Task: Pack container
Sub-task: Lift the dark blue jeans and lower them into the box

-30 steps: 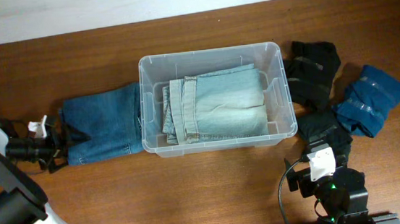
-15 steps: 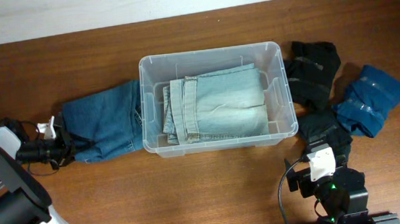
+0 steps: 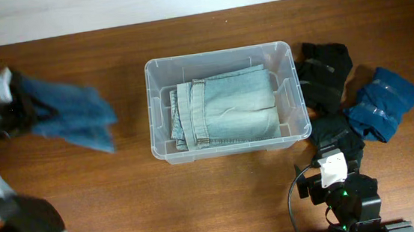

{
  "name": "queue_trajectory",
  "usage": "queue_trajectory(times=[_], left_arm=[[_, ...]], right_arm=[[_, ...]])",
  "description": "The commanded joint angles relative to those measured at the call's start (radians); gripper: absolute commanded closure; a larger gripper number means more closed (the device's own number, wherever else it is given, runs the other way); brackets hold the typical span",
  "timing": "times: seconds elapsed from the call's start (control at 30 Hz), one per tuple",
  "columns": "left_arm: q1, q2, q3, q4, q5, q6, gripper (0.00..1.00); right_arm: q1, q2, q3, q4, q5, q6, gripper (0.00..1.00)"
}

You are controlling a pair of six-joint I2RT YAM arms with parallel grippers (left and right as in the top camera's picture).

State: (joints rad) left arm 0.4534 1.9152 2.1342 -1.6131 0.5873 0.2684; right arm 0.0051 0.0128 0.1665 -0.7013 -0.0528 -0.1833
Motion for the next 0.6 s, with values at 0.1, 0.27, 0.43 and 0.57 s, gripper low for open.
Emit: queue_trajectory(times=[0.1,0.27,0.43,0.57], left_arm=[[-0.199,-0.187,0.193,0.014,0.109,-0.093,0.99],[-0.375,-0.198,0.192,0.084,0.108,-0.254,1.0],[-0.582,-0.195,0.158,0.212,-0.039,-0.454,0.99],[-0.75,-0.195,0.083,0.312,-0.213,-0.579,0.99]], right_arm=[[-0.006,-0.006,-0.005,0.002,-0.003,0.008,0.02],[-0.006,-0.006,-0.005,0.002,-0.003,0.008,0.02],[-0.006,-0.006,-0.005,0.002,-0.003,0.008,0.02],[-0.006,-0.006,-0.005,0.002,-0.003,0.008,0.02]])
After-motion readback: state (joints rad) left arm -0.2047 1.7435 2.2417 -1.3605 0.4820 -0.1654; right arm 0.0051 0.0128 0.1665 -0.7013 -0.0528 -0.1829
